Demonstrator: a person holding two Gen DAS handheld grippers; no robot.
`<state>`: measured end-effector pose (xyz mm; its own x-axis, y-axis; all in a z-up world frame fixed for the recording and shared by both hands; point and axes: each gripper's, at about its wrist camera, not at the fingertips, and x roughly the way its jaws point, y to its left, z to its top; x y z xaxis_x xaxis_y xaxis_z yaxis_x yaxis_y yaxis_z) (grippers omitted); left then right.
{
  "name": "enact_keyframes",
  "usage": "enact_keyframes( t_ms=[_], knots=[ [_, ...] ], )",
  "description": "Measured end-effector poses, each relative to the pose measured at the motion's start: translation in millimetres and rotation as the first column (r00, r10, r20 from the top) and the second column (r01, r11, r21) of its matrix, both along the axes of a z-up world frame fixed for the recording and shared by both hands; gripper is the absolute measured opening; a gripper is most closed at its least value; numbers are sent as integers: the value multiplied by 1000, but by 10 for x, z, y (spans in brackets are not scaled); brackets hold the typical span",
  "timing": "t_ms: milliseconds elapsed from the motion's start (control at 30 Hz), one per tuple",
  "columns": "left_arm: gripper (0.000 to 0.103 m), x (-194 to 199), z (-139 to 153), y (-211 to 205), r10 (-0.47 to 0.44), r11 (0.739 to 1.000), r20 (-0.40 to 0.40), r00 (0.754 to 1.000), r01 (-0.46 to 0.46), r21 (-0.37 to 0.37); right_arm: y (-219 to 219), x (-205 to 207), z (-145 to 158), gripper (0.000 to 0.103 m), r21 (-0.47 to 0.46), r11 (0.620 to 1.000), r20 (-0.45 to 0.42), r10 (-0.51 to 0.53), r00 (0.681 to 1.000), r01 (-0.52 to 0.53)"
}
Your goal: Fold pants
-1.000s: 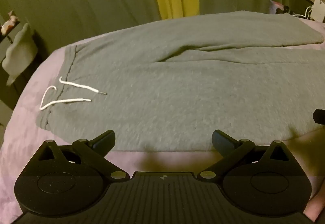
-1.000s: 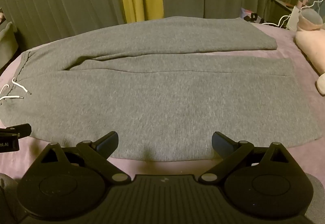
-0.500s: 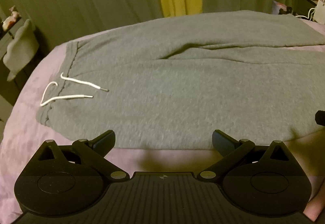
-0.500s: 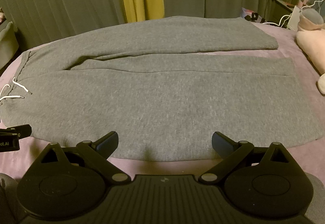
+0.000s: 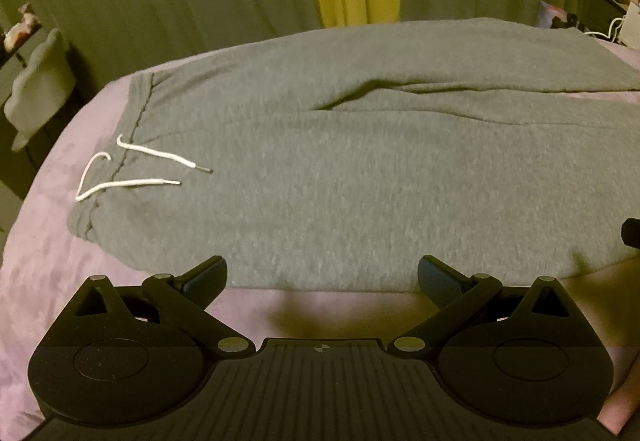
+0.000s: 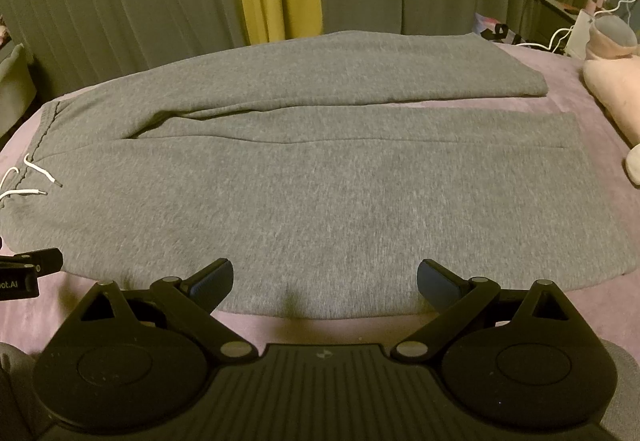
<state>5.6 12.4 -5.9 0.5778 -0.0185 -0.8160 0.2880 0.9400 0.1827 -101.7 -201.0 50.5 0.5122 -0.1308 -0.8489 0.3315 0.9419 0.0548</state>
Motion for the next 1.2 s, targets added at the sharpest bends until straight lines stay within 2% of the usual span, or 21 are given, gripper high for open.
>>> enact_keyframes(
  t_ms=[1200],
  knots=[
    [103, 74, -56, 35, 22, 1000, -38, 999, -22, -16, 2, 15, -58, 99, 2, 1000, -16, 0, 1000, 0]
  ],
)
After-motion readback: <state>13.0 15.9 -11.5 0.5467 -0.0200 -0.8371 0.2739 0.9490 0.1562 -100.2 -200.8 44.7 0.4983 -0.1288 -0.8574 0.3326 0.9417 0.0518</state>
